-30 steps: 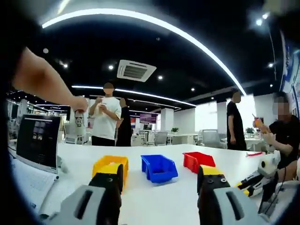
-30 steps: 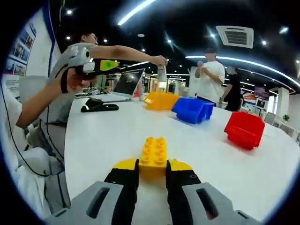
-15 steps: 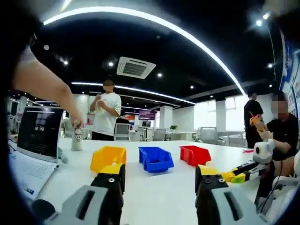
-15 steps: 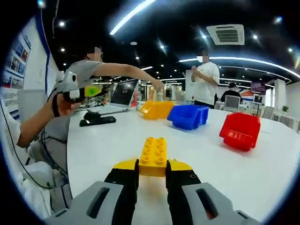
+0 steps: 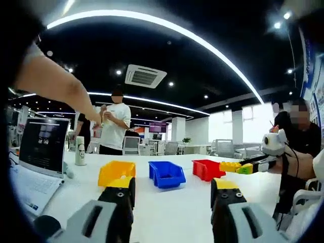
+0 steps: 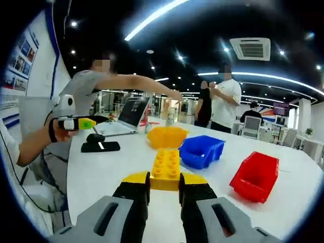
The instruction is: Take apart the toy blocks one by one and place each separated block into its matching bin, sorting the blocks by their type until all the connected pieces are disassembled and separated into the correct bins
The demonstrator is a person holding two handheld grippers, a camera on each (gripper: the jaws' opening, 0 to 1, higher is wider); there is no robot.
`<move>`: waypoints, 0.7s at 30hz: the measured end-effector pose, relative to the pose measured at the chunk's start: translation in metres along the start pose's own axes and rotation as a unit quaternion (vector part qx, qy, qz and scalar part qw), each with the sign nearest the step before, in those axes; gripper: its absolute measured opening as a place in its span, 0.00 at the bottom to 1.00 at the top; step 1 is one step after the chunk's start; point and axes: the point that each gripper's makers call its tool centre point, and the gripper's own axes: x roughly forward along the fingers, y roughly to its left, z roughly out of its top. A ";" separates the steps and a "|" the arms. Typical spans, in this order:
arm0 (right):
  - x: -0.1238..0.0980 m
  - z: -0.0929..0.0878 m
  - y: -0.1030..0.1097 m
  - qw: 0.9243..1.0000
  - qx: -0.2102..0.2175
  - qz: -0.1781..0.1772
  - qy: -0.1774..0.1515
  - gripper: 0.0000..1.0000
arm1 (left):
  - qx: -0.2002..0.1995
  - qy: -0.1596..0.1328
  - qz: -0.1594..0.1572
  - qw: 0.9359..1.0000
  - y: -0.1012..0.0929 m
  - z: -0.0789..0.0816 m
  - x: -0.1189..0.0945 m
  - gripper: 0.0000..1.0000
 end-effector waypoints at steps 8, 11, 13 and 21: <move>0.072 0.040 -0.005 0.999 0.028 0.036 0.007 0.24 | 0.001 -0.005 -0.004 1.000 -0.004 0.004 -0.006 0.61; 0.110 0.048 -0.007 0.998 0.026 0.044 0.021 0.24 | 0.003 -0.009 -0.005 1.000 -0.005 0.006 -0.008 0.60; 0.134 0.052 -0.008 0.998 0.031 0.045 0.026 0.24 | 0.003 -0.011 -0.004 1.000 -0.004 0.007 -0.010 0.60; 0.220 0.060 -0.019 0.998 0.037 0.030 0.042 0.24 | 0.011 -0.008 -0.002 1.000 -0.001 0.002 -0.015 0.60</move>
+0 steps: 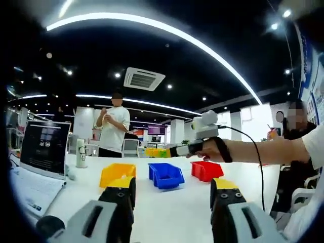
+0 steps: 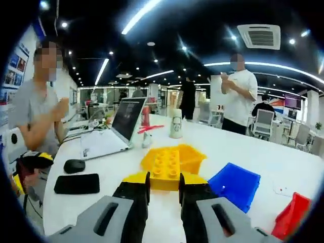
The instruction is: Take apart the toy blocks one by one and place each separated block into its matching bin, sorting the blocks by their type until all the connected pieces are disassembled and separated into the correct bins
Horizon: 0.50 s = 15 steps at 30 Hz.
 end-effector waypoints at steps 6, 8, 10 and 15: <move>0.058 0.002 -0.009 0.999 0.029 -0.018 0.020 0.24 | 0.006 0.003 0.004 1.000 0.005 -0.002 -0.004 0.60; 0.073 0.002 -0.011 0.999 0.039 -0.025 0.022 0.24 | 0.006 0.001 0.002 1.000 0.004 -0.001 -0.005 0.60; 0.086 0.001 -0.012 0.998 0.041 -0.033 0.029 0.24 | 0.006 0.000 0.001 1.000 0.003 0.000 -0.005 0.60; 0.110 0.001 0.000 0.998 0.040 -0.037 0.041 0.24 | 0.004 -0.003 0.000 1.000 0.005 0.000 -0.007 0.60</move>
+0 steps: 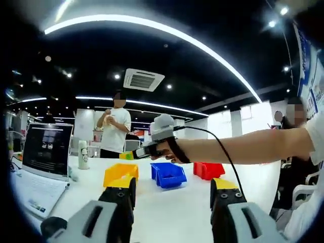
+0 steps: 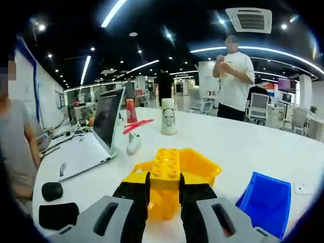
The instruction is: Take apart the toy blocks one by one and place each separated block into its matching bin, sorting the blocks by their type until all the connected pieces are disassembled and separated into the correct bins
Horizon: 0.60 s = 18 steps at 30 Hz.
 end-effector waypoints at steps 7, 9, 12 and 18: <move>0.005 0.013 0.015 0.998 -0.046 0.007 -0.032 0.71 | -0.003 -0.002 0.003 1.000 0.005 -0.003 -0.004 0.60; -0.006 0.013 0.009 0.998 -0.063 -0.005 -0.026 0.59 | -0.006 0.000 0.008 1.000 0.009 -0.005 -0.004 0.59; -0.020 0.019 0.004 0.998 -0.050 0.002 -0.038 0.60 | -0.009 0.001 0.011 1.000 0.010 -0.007 -0.004 0.59; -0.081 0.025 -0.003 0.997 -0.055 0.014 -0.061 0.55 | -0.004 0.005 0.012 1.000 0.008 -0.008 0.000 0.59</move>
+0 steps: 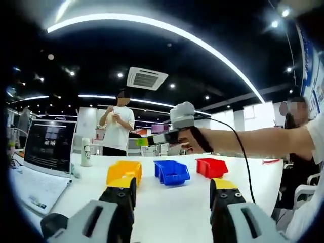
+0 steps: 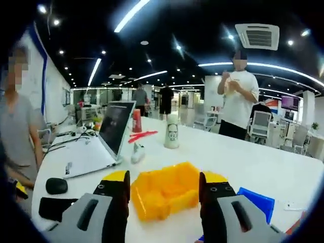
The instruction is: Take apart the toy blocks one by one and place each separated block into its matching bin, sorting the blocks by their type until all the connected pieces are disassembled and separated into the correct bins
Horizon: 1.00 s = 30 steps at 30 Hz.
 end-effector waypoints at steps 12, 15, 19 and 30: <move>-0.159 -0.007 -0.030 0.998 -0.032 -0.020 -0.048 0.57 | 0.006 0.008 -0.002 1.000 -0.009 0.005 0.018 0.59; -0.198 -0.017 -0.044 0.997 -0.045 -0.044 -0.054 0.57 | 0.009 0.010 -0.006 1.000 -0.015 0.011 0.023 0.59; -0.249 -0.031 -0.053 0.995 -0.026 -0.069 -0.068 0.56 | 0.007 0.006 -0.011 1.000 -0.021 0.021 0.029 0.59; -0.351 -0.074 -0.057 0.989 0.014 -0.118 -0.084 0.54 | 0.008 0.010 -0.021 1.000 -0.035 0.031 0.037 0.59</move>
